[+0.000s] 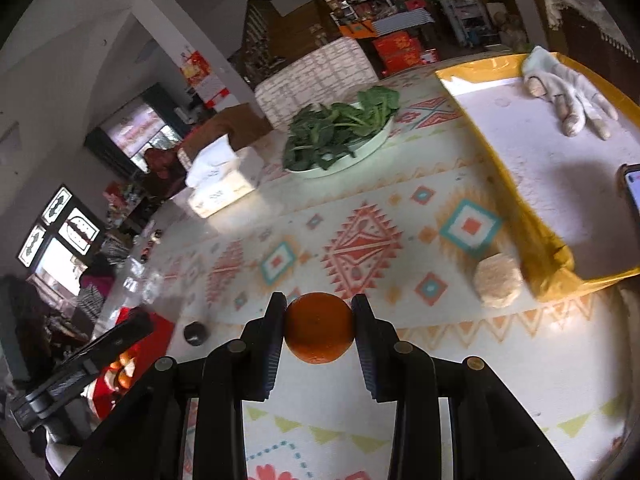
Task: Organize fruits
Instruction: 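Carry the orange and date into the red tray and open both tools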
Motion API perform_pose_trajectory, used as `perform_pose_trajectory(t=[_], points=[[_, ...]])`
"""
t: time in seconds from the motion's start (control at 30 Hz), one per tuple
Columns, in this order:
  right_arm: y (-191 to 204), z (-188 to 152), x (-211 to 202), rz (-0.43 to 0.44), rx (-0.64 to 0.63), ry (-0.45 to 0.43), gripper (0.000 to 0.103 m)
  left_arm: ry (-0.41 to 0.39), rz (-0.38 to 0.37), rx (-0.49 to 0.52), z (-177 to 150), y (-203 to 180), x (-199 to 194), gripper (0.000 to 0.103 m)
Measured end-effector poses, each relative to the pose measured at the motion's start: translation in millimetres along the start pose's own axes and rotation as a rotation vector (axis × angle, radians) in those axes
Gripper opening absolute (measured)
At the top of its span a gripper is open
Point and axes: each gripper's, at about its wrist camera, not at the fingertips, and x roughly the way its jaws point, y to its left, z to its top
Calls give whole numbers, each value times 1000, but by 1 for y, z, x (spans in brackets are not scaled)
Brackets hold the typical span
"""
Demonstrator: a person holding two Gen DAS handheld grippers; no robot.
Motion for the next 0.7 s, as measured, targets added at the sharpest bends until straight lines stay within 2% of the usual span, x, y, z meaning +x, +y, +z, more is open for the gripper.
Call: perform_pose_trajectory(t=[0.07,0.17,0.27,0.4,0.47,0.7], points=[[5,-3,1,-2,-16,-1,37,-37,22,-38,-6,20,-19,45],[11,-8,5,-7,-36,9,37,-121,59,-171,-24,70,-59,45],[19,-15,11,-24,-58,18,37,-185,149,-275,-46,116,-86,45],[36,-22,22,-53,-110,37,37,-158,194,-353,-64,161,-97,45],[55,-26,22,-60,-157,42,37,-158,223,-352,-69,169,-102,45],[134,-49,27,68,-258,103,37,-163,307,-347,-78,190,-103,45]])
